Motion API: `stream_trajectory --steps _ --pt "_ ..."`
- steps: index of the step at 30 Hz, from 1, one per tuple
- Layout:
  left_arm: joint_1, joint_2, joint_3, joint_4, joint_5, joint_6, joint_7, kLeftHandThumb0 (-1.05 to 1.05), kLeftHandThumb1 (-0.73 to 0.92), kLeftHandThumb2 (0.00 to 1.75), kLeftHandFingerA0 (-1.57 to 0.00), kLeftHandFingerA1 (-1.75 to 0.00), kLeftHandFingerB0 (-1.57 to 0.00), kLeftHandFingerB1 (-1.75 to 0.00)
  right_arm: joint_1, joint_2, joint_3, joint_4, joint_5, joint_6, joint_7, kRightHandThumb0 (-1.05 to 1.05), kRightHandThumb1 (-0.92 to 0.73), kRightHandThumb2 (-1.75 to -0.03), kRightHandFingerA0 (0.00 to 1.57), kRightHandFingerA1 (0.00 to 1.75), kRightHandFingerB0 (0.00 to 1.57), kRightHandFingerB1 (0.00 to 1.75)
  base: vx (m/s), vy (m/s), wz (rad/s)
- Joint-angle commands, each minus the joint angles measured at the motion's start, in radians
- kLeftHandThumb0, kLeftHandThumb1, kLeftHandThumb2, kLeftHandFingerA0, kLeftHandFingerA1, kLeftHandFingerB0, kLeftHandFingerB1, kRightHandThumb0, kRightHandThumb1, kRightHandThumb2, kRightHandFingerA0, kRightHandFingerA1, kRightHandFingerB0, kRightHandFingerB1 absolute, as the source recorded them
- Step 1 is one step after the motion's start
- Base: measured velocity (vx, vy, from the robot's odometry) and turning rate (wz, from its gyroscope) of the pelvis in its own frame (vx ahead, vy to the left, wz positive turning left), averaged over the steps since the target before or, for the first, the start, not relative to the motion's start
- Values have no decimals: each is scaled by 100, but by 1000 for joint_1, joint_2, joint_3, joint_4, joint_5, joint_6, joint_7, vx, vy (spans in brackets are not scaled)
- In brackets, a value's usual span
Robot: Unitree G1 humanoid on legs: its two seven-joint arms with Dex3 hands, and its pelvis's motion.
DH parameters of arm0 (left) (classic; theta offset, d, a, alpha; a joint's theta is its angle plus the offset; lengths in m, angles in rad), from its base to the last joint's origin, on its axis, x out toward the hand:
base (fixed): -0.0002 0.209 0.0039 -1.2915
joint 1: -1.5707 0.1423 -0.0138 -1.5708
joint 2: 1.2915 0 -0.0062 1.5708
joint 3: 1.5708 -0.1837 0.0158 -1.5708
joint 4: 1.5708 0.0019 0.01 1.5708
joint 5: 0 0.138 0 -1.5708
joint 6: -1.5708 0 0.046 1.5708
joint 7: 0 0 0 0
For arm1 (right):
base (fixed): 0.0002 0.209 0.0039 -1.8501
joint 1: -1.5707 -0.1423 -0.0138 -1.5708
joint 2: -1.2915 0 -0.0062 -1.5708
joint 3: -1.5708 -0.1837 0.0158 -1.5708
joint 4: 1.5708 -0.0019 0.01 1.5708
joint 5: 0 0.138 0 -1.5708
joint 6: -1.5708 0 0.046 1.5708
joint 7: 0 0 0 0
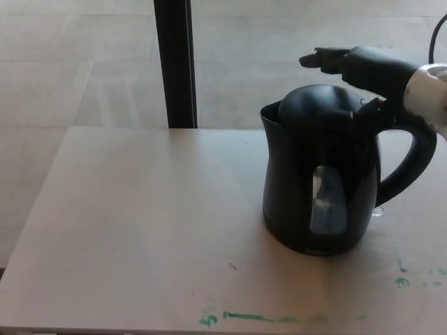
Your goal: The robot uses its right hand to push down on the lid of a kettle kept in the middle of the desk to close it
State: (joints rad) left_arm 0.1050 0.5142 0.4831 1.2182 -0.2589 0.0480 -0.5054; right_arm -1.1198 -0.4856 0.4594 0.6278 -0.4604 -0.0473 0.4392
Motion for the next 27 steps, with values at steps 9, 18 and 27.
stream_trajectory --steps 9,18,27 --pt "7 32 3 18 -8 8 -4 -70 52 89 -46 -59 -26 -47 117 -243 -391 -53 240 61 194 -89 -71 -114 6 42 9 23 0 0 0" --pt "19 31 12 13 -17 15 -5 -75 55 89 -51 -62 -26 -46 443 -395 -764 -82 389 35 179 -90 -79 -119 4 40 11 20 0 0 0" --pt "21 23 8 37 -8 -11 -4 -68 68 61 -49 -47 -29 -32 941 -237 -1150 -256 435 -95 9 -88 -73 -113 17 57 8 46 0 0 0"
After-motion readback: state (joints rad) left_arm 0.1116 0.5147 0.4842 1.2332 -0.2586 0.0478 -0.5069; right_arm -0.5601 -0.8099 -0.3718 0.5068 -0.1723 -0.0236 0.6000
